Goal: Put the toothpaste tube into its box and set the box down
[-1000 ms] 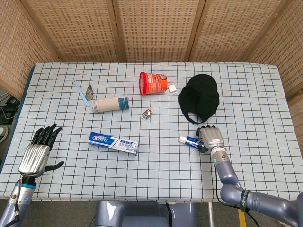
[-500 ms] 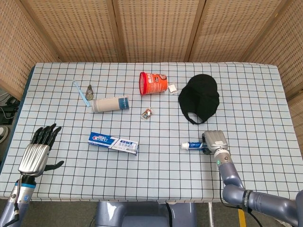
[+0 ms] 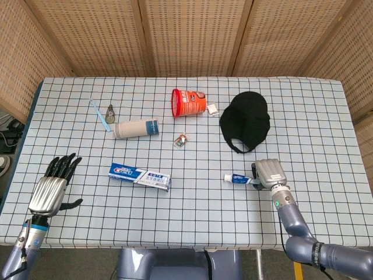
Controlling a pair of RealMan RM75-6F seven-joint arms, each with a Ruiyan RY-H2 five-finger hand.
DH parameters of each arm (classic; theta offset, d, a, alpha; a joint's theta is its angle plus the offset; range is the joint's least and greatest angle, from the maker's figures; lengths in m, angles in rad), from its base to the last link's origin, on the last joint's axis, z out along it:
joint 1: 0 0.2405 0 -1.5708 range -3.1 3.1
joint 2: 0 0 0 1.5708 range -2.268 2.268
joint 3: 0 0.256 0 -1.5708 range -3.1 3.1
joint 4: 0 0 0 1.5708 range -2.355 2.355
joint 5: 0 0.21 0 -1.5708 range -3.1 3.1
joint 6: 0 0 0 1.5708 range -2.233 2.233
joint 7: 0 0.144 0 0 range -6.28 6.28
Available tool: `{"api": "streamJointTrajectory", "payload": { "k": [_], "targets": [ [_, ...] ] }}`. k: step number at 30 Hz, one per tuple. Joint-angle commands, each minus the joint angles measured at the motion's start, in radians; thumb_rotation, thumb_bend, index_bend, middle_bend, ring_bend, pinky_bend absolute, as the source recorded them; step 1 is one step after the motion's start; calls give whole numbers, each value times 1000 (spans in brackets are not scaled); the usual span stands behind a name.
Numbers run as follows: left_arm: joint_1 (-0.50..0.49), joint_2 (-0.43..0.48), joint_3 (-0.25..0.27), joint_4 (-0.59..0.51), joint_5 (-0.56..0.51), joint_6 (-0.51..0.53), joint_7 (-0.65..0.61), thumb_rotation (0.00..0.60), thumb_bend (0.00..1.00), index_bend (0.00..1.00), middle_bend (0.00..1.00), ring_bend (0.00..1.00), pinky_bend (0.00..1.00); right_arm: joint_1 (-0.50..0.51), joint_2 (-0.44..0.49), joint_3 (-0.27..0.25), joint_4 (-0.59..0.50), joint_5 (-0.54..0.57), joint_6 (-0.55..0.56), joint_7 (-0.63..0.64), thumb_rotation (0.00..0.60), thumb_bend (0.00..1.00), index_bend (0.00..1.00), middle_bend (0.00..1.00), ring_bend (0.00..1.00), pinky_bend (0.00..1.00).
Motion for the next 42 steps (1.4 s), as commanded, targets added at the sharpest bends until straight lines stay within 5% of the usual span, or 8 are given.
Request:
{"api": "streamJointTrajectory", "payload": {
  "k": [1,7,19,33,42],
  "targets": [
    [-104,-7,-34,8,26,-119,73,600,0,0,0,0,0,-22,89,6,-97,-26,1,58,600,623,663,633,558,537],
    [-242,-47,-62,68,-14,-315,112,600,0,0,0,0,0,-38,149,12,-146,-20,-41,148,600,737,676,645,565,542],
    [-395,-197,-70,249,-55,-493,98,600,5,93,0,11,47,-49,213,10,-175,-48,-80,247,600,751,690,654,571,549],
    [-467,-302,-73,377,-141,-546,144,600,85,204,51,177,267,-47,243,-4,-198,-60,-86,268,600,754,694,657,573,551],
    [-483,-330,-66,446,-174,-548,116,600,115,265,117,244,298,-45,242,-11,-202,-69,-76,272,600,753,695,658,573,551]
  ]
}}
